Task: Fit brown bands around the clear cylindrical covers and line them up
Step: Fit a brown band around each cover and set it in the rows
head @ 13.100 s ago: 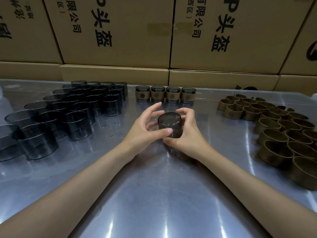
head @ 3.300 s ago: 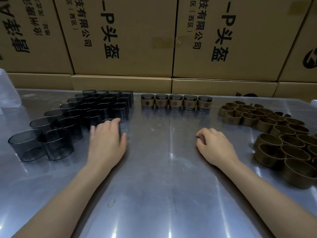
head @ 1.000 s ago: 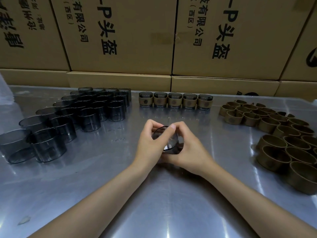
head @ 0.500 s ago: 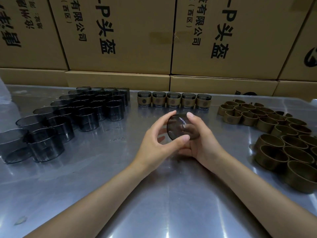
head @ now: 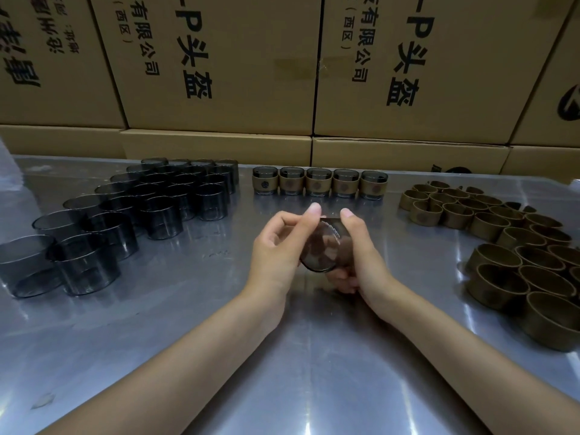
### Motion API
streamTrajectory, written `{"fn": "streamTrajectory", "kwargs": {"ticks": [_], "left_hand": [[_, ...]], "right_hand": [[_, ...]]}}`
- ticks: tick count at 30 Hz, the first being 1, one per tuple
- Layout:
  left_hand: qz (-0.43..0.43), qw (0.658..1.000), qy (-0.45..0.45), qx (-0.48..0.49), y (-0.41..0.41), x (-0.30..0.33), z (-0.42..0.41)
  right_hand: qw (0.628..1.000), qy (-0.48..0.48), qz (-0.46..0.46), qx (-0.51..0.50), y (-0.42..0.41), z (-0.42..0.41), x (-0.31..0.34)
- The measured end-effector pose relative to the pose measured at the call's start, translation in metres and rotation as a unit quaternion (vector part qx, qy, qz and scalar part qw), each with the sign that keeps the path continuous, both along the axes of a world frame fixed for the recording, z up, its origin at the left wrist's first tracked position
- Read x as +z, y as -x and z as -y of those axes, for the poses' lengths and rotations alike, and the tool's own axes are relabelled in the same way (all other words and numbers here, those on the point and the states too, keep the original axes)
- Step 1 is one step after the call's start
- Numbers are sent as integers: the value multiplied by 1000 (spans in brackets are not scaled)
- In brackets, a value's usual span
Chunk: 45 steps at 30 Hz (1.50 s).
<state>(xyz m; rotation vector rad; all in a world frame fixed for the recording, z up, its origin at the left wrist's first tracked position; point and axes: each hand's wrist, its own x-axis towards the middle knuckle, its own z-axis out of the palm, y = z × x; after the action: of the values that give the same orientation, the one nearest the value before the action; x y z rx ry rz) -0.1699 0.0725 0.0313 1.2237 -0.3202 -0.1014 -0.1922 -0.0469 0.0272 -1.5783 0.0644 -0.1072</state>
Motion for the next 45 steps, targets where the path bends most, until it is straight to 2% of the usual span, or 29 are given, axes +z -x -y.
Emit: {"fn": "streamTrajectory", "kwargs": {"ticks": [4, 7, 11, 14, 17, 22, 27, 30, 34, 39, 43, 45], "left_hand": [[-3, 999, 9, -35, 0, 1, -3], [29, 997, -1, -73, 0, 1, -3], [86, 991, -15, -96, -1, -1, -1], [130, 989, -40, -64, -2, 0, -1], [204, 975, -79, -21, -3, 1, -3], [241, 962, -128, 23, -2, 0, -3], [173, 980, -72, 64, 1, 0, 0], [95, 991, -45, 82, -3, 2, -1], [20, 998, -27, 56, -6, 1, -1], [7, 1000, -5, -14, -15, -1, -3], [33, 997, -54, -52, -20, -7, -11], [12, 993, -91, -70, -23, -8, -15]], "right_hand": [[991, -84, -57, 87, -3, 12, 5], [965, -183, -96, 163, -1, 19, 8], [942, -252, -113, 192, 0, 23, 7], [938, -273, -103, 186, 1, 18, 8], [953, -252, -86, 147, 2, 11, 8], [974, -210, -61, 56, 2, -2, 5], [998, -58, -3, -16, 6, -20, 1], [999, -11, 7, -39, 9, -25, 0], [999, 1, 33, -31, 11, -25, 0], [996, -24, 75, -36, 9, -22, -1], [994, -1, 87, -70, 5, -12, -3], [994, -2, 82, -69, 4, -5, -3]]}}
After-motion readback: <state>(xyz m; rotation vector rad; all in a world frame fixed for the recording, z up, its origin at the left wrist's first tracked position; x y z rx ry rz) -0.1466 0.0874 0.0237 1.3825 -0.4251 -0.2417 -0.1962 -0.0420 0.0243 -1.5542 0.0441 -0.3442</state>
